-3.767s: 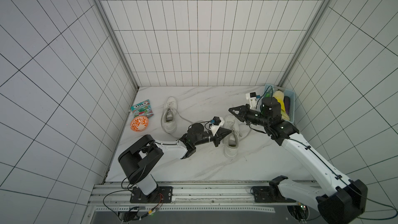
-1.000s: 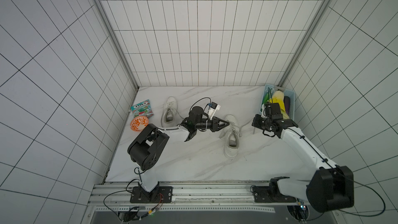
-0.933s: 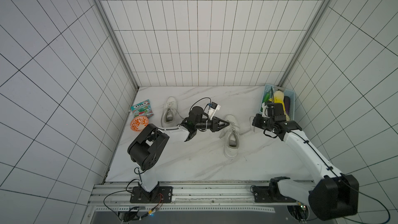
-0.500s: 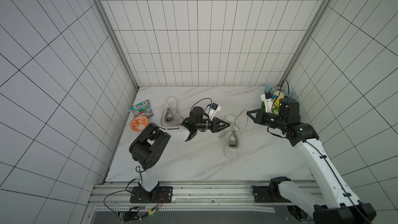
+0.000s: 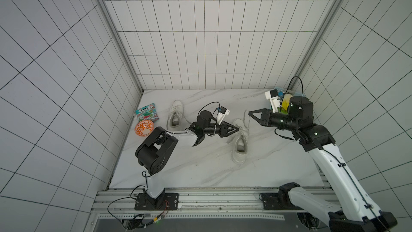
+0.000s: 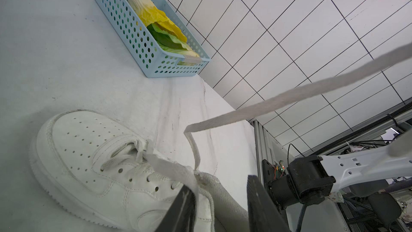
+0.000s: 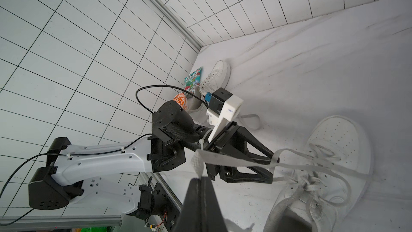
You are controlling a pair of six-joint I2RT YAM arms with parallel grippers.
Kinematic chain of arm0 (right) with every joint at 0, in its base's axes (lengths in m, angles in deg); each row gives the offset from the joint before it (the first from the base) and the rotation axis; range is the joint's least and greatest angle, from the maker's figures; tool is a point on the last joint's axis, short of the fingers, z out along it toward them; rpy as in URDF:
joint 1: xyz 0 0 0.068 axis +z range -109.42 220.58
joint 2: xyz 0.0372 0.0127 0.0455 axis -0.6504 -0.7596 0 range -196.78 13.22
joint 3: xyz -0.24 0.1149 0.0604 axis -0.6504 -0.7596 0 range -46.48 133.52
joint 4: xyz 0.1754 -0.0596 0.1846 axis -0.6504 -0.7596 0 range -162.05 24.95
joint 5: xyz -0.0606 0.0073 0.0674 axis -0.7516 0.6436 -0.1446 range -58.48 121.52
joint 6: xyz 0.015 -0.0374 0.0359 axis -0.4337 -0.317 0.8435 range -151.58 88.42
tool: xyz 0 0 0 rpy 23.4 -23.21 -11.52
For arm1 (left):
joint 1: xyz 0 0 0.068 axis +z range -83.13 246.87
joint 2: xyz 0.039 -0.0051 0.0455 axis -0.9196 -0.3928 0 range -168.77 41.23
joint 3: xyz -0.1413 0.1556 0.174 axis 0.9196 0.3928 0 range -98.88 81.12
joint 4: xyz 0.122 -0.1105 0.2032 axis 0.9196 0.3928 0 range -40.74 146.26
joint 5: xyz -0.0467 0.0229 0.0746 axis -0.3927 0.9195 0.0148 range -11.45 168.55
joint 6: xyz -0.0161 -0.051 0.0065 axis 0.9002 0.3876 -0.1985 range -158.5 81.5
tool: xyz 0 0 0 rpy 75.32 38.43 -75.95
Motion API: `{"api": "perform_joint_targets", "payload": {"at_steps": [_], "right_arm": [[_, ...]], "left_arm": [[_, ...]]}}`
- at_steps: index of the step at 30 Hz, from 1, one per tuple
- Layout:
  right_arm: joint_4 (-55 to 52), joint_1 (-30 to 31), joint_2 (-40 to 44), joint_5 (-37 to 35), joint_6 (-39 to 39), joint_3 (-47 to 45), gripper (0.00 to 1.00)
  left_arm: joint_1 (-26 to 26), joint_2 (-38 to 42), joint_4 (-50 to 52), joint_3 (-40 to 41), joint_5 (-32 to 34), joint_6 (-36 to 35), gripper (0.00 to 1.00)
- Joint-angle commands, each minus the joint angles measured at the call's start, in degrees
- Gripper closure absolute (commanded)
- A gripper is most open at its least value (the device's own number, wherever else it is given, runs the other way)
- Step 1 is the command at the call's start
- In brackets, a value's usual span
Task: Tie the shoes
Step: Cross the shoelace with the shoelace.
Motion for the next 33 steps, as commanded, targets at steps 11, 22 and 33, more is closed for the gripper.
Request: {"api": "perform_joint_targets", "payload": {"at_steps": [11,22,33], "right_arm": [[3.8,5.0,-2.8,-0.1,2.9,5.0,1.0],[4.4,7.6,-4.1,-0.9,3.2,6.7,1.0],[5.4,9.0,-5.3,-0.7,3.8,7.0,1.0]], "left_arm": [[-1.4,-1.7,-2.6,-1.8,1.1,-2.4,0.59],[-2.5,-2.5,-2.5,-2.9,3.5,-4.0,0.57],[-3.1,-3.1,-2.6,-4.2,4.3,-4.4,0.56]]}}
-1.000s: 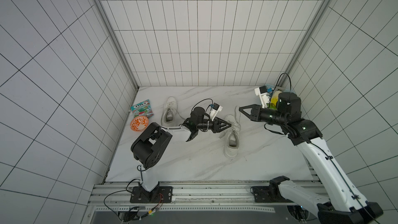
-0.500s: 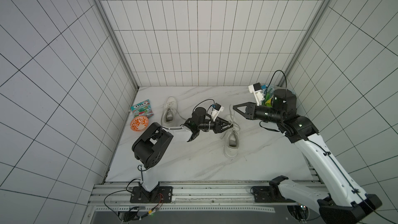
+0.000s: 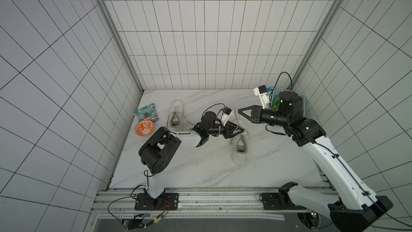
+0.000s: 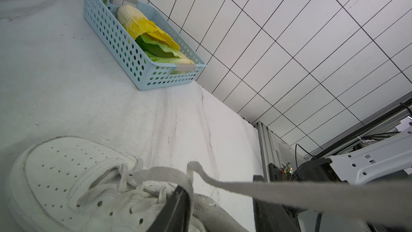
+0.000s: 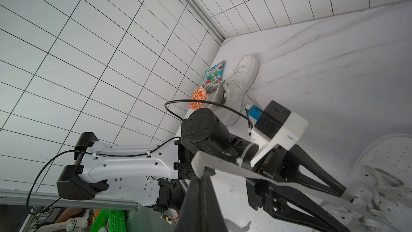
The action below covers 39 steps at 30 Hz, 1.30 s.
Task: Tie the shoes
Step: Cross the shoelace with the shoelace.
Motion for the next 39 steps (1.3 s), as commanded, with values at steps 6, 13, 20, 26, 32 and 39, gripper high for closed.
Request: {"api": "perform_joint_targets", "payload": {"at_steps": [6,13,20,26,32,39], "right_arm": [[2.2,1.3,-0.6,0.3,0.7,2.2,1.0],[2.2,1.4,-0.7,0.4,0.5,2.2,1.0],[0.9,1.5,-0.8,0.3,-0.4,2.4,1.0],[-3.1,-0.8,-0.1,-1.7,-4.6,3.7,1.0],[-3.6,-10.4,-0.7,-4.6,-11.0,0.2,1.0],[-3.2,-13.2,-11.4,-14.9,-18.7,-1.4,1.0]], "left_arm": [[-0.7,-2.5,-1.7,-3.1,1.3,-0.9,0.58],[-0.8,-2.8,-2.1,-3.2,1.8,-1.1,0.77],[-0.8,-2.9,-2.4,-3.3,1.8,-1.3,0.94],[-0.6,-2.0,-4.9,-1.7,1.0,-1.2,1.0],[-0.4,-1.2,-8.2,0.0,-0.7,-0.2,1.0],[-0.1,-0.6,-9.5,0.8,-1.8,0.4,1.0]]}}
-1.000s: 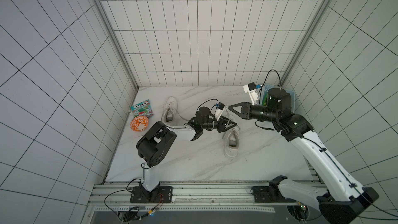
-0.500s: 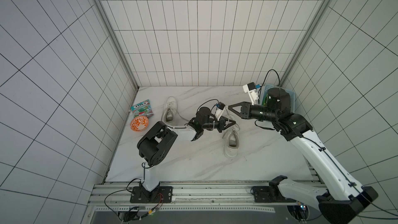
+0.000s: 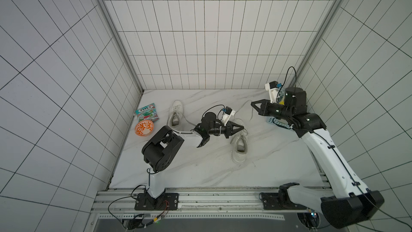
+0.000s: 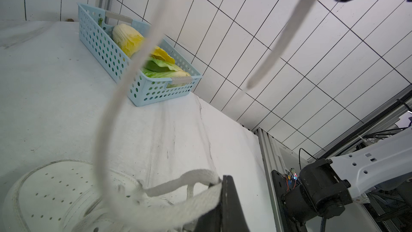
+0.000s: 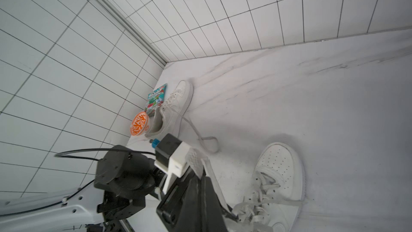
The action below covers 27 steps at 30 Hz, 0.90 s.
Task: Tie the shoes
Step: Cross the shoelace with the shoelace.
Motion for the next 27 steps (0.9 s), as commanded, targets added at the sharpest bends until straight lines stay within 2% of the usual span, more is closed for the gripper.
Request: {"api": "perform_joint_targets", "payload": {"at_steps": [1,8,9,14,16,19,22,27], "right_arm": [[0.3,-0.6,-6.1,-6.8,-6.1,-1.7,1.0],[4.4,-0.5,-22.2,-7.4,-8.3,1.1,0.99],[4.5,-0.5,-23.8,-7.3,-8.4,1.6,0.96],[4.0,-1.5,-29.0,-13.1,-9.7,3.4,0.59],[1.4,-3.1,-29.7,-15.4,-9.6,4.7,0.5],[-2.1,-5.3,-27.1,-18.0,-9.9,4.4,0.42],[-1.5,-5.9,-20.3,-18.3,-10.3,-0.4,0.4],[8.3,-5.8,-6.5,-10.6,-11.7,-16.6,0.39]], "left_arm": [[0.4,1.3,-2.2,0.5,-1.4,0.4,1.0],[0.7,1.3,-3.3,0.6,-1.8,1.2,1.0],[0.8,1.3,-3.5,0.6,-1.8,1.4,1.0],[1.2,1.4,-4.4,1.1,-1.5,2.1,1.0],[1.4,1.3,-4.4,1.2,-1.4,2.2,1.0],[1.8,1.2,-4.5,1.2,-1.3,2.7,1.0],[2.1,1.1,-4.7,1.2,-1.1,3.0,1.0],[2.4,1.0,-4.4,1.0,-1.1,3.2,1.0]]}}
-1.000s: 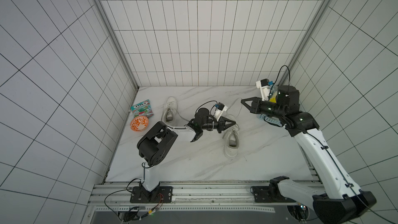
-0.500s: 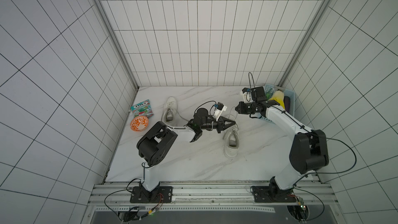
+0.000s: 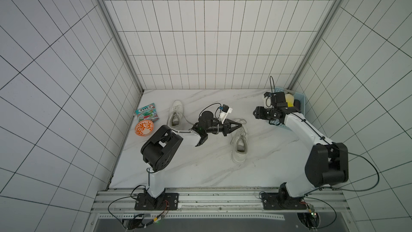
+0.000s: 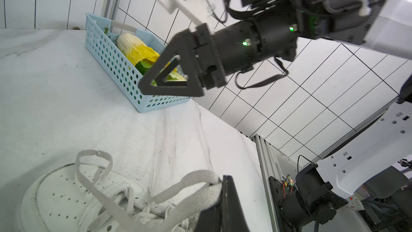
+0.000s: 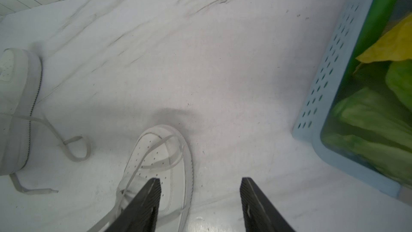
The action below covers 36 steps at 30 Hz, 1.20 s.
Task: Tie the shoes
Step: Cross the shoelace with the shoelace.
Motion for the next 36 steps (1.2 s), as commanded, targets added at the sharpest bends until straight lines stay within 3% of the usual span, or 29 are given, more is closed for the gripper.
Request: {"api": "perform_joint_targets", "payload": {"at_steps": [1,6,14,24,27,32,36], "right_arm": [[7.3,0.4,7.1,6.5,-2.8,-10.6,0.4],[20.2,1.6,12.1,15.0,-6.4,-22.3,0.39],[22.5,7.2,6.7,18.1,-10.8,-21.9,0.39],[24.9,8.2,2.6,19.3,-10.8,-21.1,0.38],[26.9,8.3,0.9,19.7,-9.5,-20.1,0.43],[27.0,8.3,0.7,19.4,-9.2,-19.5,0.6],[28.2,8.0,3.2,19.0,-8.8,-20.7,0.61]], "left_arm": [[0.3,0.9,-1.4,0.6,0.1,0.2,1.0],[0.3,1.1,-1.1,0.5,0.0,0.1,1.0],[0.4,1.0,-0.5,0.3,0.2,-0.3,1.0],[0.3,0.8,-0.4,0.1,0.4,-0.4,1.0],[0.4,0.7,-0.5,0.1,0.3,-0.4,1.0],[0.4,0.7,-0.3,0.1,0.6,-0.6,1.0],[0.4,0.7,-0.3,0.0,0.8,-0.5,1.0]]}}
